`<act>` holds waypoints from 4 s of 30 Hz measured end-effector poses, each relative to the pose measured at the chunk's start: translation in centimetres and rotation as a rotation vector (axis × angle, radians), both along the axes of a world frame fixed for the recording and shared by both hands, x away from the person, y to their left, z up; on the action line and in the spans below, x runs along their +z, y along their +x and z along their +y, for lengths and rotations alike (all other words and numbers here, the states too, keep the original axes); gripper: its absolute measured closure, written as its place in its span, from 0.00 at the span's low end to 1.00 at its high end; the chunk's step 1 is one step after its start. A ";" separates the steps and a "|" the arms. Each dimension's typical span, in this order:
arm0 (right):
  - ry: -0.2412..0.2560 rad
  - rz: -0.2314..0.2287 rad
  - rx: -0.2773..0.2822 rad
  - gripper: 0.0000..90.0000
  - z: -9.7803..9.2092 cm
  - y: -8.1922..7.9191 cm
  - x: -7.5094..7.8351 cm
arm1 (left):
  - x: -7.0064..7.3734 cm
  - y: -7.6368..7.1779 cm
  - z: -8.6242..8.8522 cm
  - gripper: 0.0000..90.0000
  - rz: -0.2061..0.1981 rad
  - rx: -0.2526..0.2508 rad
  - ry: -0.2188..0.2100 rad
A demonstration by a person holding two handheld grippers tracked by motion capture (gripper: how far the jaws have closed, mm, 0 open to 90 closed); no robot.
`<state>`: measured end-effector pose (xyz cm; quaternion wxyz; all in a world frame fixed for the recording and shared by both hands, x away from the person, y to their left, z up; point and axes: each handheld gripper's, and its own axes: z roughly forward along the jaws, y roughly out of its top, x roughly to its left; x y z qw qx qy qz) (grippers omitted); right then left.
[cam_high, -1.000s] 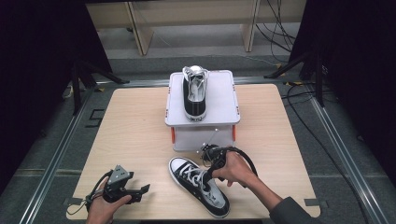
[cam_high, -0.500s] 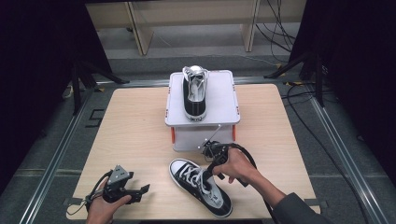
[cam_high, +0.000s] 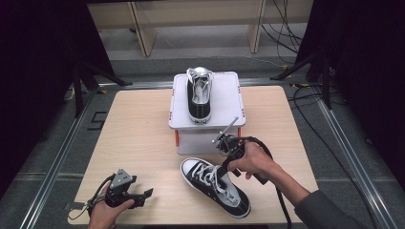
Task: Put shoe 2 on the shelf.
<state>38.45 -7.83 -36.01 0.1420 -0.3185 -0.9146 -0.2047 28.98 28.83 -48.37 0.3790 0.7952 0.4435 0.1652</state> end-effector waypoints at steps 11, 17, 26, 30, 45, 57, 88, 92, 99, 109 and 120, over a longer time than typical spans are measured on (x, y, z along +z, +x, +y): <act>0.097 -0.004 -0.065 0.95 -3.2 -0.5 4.1 | -0.1 0.1 0.0 0.18 0.003 0.001 0.005; 0.135 -0.030 -0.063 0.95 -5.3 -0.9 7.4 | -0.1 0.1 0.0 0.18 0.005 0.003 -0.002; 0.186 -0.119 -0.088 0.95 -7.8 -1.9 12.3 | -0.1 0.1 0.1 0.18 0.006 0.005 0.012; 0.171 -0.124 -0.149 0.95 -9.1 -2.0 14.5 | -0.1 0.1 0.1 0.18 0.008 0.006 0.007; 0.082 -0.225 -0.356 0.95 -10.3 4.9 18.1 | 0.0 0.1 0.1 0.18 0.000 0.003 0.006; 0.029 -0.320 -0.577 0.95 -8.8 12.4 18.0 | 0.1 0.1 0.2 0.18 -0.005 -0.001 -0.001; 0.082 -0.252 -0.881 0.94 -2.3 18.2 12.4 | 0.5 -0.2 -0.3 0.18 -0.015 -0.023 -0.045; 0.078 -0.244 -0.874 0.94 -2.3 17.7 12.0 | 0.5 -0.2 -0.3 0.18 -0.014 -0.023 -0.039; 0.033 -0.239 -0.850 0.91 -1.9 17.2 11.4 | 0.5 -0.2 -0.3 0.18 -0.015 -0.021 -0.037; 0.111 -0.262 -0.815 0.70 -2.9 16.7 12.5 | 0.5 -0.2 -0.2 0.18 -0.022 -0.019 -0.030; 0.199 -0.287 -0.694 0.52 -6.9 14.6 14.2 | 0.1 0.0 0.0 0.18 -0.008 -0.003 -0.018</act>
